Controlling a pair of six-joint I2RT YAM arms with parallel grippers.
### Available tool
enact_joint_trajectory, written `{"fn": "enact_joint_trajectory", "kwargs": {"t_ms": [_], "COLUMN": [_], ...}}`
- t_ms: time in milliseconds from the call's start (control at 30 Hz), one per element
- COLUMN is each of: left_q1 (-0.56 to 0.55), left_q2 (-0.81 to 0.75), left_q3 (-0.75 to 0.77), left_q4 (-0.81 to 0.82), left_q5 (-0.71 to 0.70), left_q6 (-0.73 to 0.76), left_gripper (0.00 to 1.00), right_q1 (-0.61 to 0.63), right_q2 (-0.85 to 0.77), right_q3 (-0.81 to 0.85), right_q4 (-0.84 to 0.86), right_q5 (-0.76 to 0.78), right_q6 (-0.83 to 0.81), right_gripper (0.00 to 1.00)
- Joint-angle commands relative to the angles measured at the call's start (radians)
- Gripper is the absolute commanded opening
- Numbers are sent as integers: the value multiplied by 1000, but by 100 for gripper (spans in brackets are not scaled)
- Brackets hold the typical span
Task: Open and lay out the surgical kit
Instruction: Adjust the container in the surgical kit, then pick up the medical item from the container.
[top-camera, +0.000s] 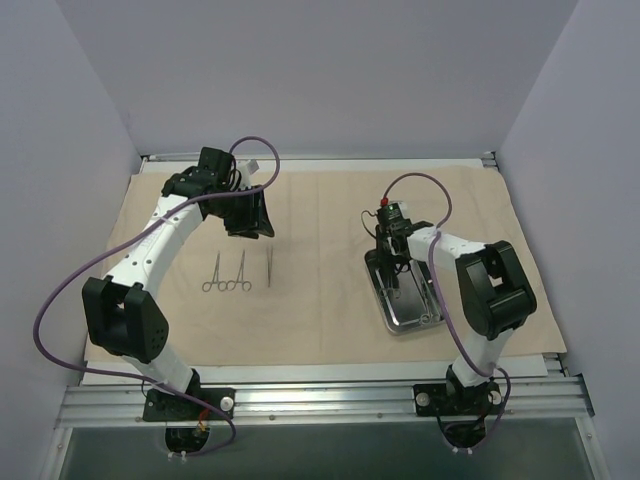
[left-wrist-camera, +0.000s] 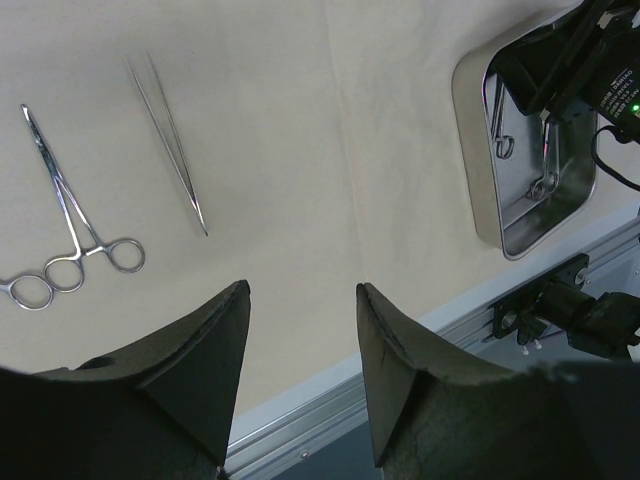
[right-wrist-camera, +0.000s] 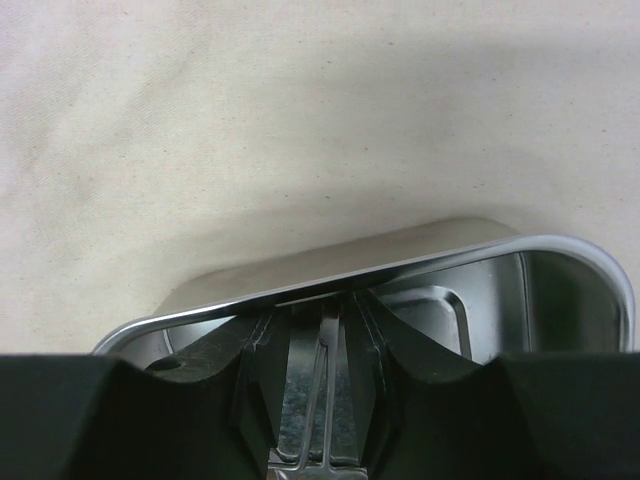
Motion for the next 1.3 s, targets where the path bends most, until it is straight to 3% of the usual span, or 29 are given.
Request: {"fn": "enact_joint_trajectory", "kwargs": {"t_ms": [0,233,300,400,800,1267], "left_q1": [-2,-2,-2,-2,-43,-89], "left_q2": [-47,-55,-58,-64,-73,-72], "left_q3": [0,-5,-8,-18,-28,-44], "left_q4": [4,2,4,10,50,130], "left_q5": [27,31,31,39,53,135], "left_q6": [21,23,21,16,-5,-28], "left_gripper": [56,56,56,56,56,57], "right_q1": [15,6,2,-20,-29,-29], "right_q2": [31,97,106,136,-107,-262], "right_q3": [-5,19,24,38,71,124], "right_q4": [5,-47,-64,-96,-206,-346], "right_q5": [54,51,36,5,22,-21], "right_q6": [4,25,13,7,2,28], "right_gripper": [29,23,18,0,0,0]}}
